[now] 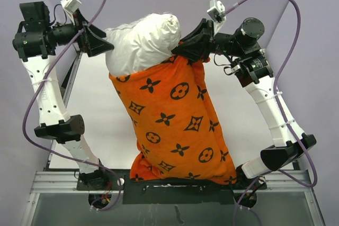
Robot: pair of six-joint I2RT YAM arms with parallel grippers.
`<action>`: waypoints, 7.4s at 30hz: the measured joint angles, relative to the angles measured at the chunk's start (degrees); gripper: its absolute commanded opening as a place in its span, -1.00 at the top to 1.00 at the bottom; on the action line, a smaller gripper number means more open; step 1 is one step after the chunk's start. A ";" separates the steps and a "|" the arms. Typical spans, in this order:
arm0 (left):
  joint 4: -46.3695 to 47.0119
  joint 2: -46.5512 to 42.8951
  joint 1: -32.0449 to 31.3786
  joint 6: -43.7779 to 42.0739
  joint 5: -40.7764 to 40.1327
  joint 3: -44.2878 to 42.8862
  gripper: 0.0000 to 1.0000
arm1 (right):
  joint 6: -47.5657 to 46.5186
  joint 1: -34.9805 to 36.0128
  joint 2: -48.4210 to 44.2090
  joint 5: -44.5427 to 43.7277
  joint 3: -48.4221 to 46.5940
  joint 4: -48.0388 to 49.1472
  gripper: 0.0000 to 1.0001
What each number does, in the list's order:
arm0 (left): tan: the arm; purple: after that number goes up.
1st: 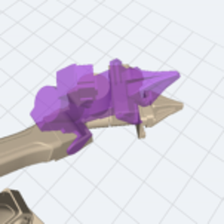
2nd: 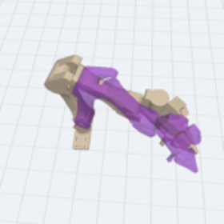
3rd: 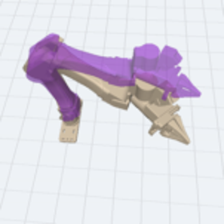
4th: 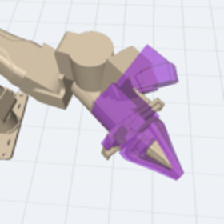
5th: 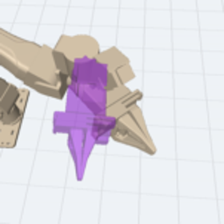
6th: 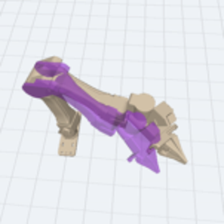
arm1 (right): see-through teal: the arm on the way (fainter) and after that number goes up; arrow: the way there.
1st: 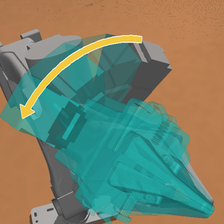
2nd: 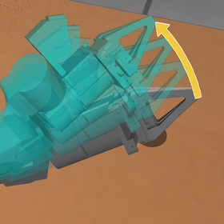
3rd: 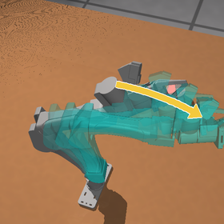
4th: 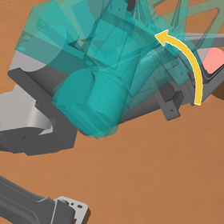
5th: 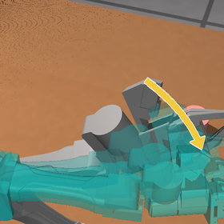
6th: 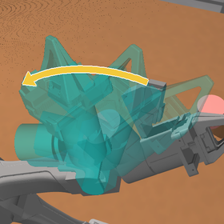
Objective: Remove the pillowcase from the pillow
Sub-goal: Remove the pillow from the pillowcase.
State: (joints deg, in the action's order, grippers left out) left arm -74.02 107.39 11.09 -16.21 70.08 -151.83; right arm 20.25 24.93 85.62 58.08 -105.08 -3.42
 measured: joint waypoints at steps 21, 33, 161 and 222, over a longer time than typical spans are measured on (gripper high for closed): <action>102.82 -33.97 -8.37 71.10 16.17 62.84 -0.96 | 6.91 5.64 -0.02 14.53 -0.59 5.95 1.00; 89.42 -40.57 -5.90 59.08 16.35 65.66 -0.40 | 7.26 8.55 -0.02 14.88 -0.68 6.38 1.00; -7.63 -28.50 -28.94 -19.43 -16.24 27.15 1.00 | -18.49 -6.23 -32.00 -35.95 29.86 -7.15 -0.66; 30.73 -2.69 -39.47 -21.57 -15.50 -2.82 1.00 | -23.06 -17.84 -38.77 -24.61 30.14 -5.22 -0.99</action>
State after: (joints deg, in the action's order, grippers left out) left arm -43.29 104.71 -28.38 -37.78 54.59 -154.65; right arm -2.81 7.09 46.85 33.47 -74.94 -8.64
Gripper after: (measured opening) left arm 0.291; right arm 0.986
